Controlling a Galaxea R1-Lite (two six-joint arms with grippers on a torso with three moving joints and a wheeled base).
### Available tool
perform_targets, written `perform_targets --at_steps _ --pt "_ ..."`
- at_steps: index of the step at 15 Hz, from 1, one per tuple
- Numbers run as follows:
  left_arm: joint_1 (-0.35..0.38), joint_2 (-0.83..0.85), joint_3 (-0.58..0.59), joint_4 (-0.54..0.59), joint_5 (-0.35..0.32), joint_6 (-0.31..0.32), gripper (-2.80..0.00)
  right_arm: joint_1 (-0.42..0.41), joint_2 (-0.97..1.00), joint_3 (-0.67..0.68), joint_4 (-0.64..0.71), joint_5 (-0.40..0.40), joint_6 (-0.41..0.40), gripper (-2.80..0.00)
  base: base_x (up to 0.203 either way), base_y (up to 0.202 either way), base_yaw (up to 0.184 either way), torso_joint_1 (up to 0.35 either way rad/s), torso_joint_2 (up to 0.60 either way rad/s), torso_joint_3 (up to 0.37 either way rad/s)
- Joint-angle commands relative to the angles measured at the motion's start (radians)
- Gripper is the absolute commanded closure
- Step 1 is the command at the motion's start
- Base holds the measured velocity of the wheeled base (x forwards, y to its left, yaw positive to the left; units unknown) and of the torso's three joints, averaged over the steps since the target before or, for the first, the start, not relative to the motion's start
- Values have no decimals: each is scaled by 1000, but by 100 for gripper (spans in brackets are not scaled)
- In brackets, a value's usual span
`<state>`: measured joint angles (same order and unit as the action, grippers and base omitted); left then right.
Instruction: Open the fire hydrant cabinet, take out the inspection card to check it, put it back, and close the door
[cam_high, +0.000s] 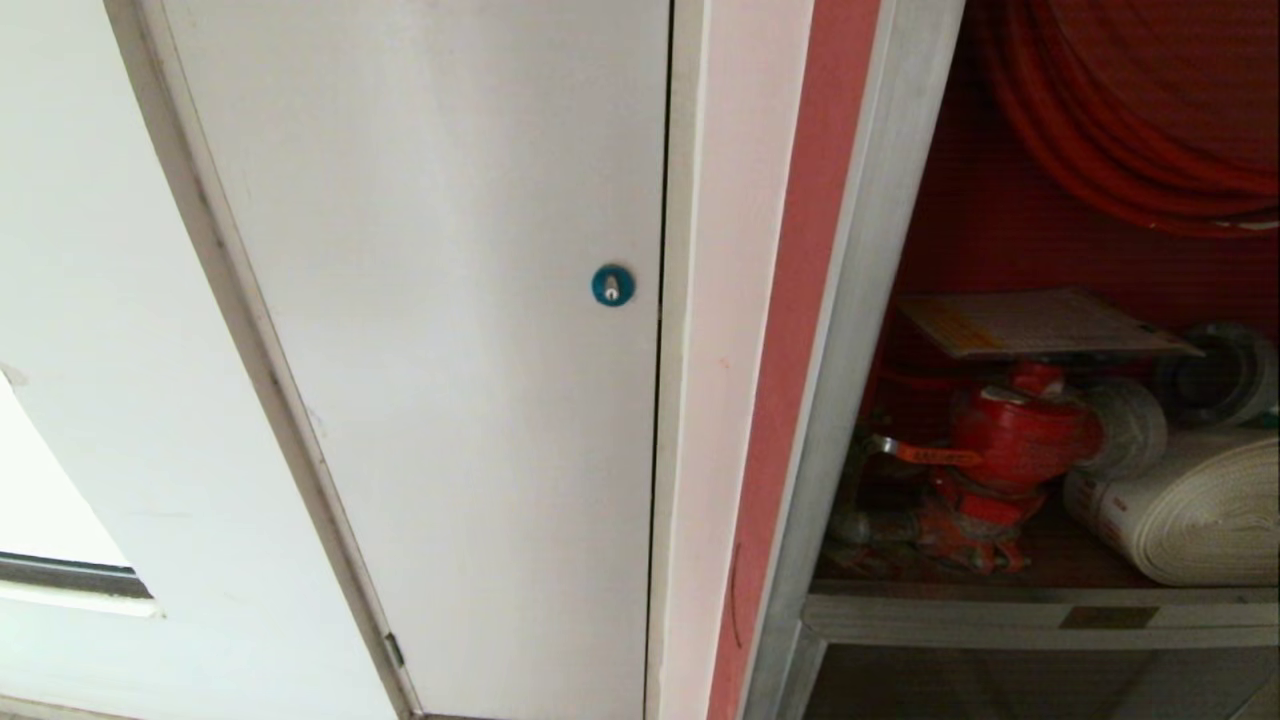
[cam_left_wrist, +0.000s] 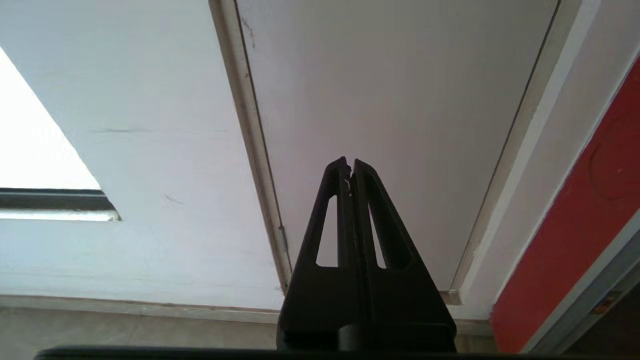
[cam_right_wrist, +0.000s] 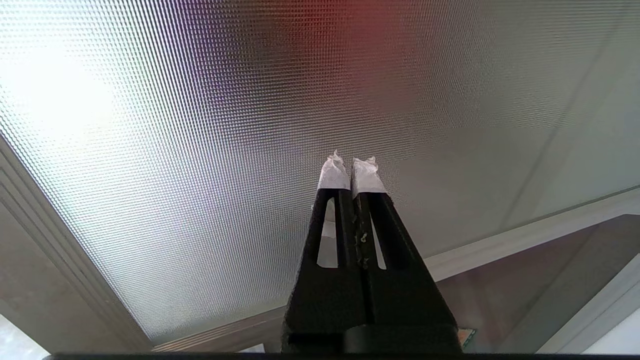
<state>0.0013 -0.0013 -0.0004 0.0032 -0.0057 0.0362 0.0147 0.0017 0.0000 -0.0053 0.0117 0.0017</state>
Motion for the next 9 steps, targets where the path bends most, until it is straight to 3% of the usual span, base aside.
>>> perform_targets --at_steps 1,9 --pt "0 1 -1 0 0 -6 0 1 1 3 -1 1 0 0 0 0 0 0 0 0" --pt "0 1 -1 0 0 -6 0 1 1 3 -1 1 0 0 0 0 0 0 0 0"
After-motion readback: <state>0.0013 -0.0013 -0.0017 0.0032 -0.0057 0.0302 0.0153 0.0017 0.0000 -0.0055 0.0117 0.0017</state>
